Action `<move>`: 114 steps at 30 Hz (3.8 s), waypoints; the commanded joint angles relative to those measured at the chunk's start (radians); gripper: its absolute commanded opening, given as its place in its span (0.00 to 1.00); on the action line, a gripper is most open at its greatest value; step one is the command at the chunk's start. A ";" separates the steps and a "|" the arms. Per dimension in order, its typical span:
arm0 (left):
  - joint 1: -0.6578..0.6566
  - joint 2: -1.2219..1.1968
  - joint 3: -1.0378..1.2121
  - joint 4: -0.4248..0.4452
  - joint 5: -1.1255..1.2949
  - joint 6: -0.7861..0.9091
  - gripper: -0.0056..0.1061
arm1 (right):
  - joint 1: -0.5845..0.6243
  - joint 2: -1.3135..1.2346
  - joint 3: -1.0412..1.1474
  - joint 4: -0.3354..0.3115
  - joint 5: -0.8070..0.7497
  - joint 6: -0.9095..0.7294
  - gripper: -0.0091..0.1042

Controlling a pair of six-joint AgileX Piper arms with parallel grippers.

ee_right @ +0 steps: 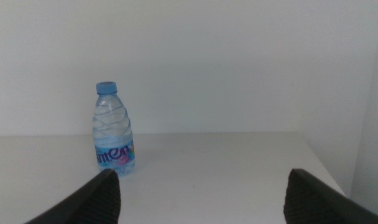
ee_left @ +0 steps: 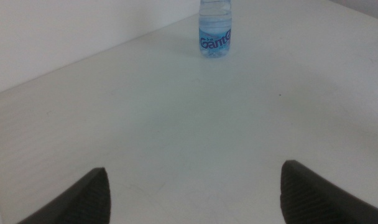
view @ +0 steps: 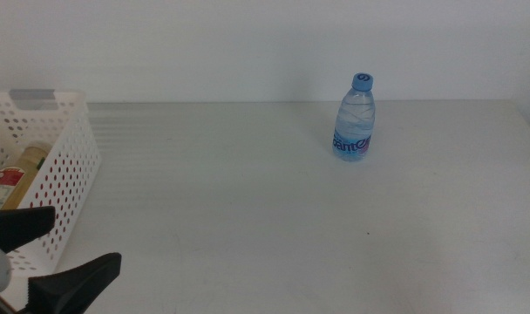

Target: Use arms to grab the bottles and put them into the dustbin to the left of the table.

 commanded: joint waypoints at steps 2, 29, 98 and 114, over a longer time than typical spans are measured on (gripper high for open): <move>-0.008 0.005 -0.028 -0.004 -0.074 -0.016 0.86 | -0.009 0.013 -0.057 -0.027 -0.042 -0.013 0.85; -0.008 0.005 -0.028 -0.004 -0.074 -0.016 0.86 | 0.109 0.908 -0.426 -0.294 -0.380 0.263 0.85; -0.008 0.005 -0.028 -0.004 -0.074 -0.016 0.86 | 0.186 1.974 -1.163 -0.679 -0.833 0.406 0.08; -0.008 0.005 -0.028 -0.004 -0.074 -0.016 0.86 | 0.612 1.926 -1.188 -0.713 -0.833 0.375 0.08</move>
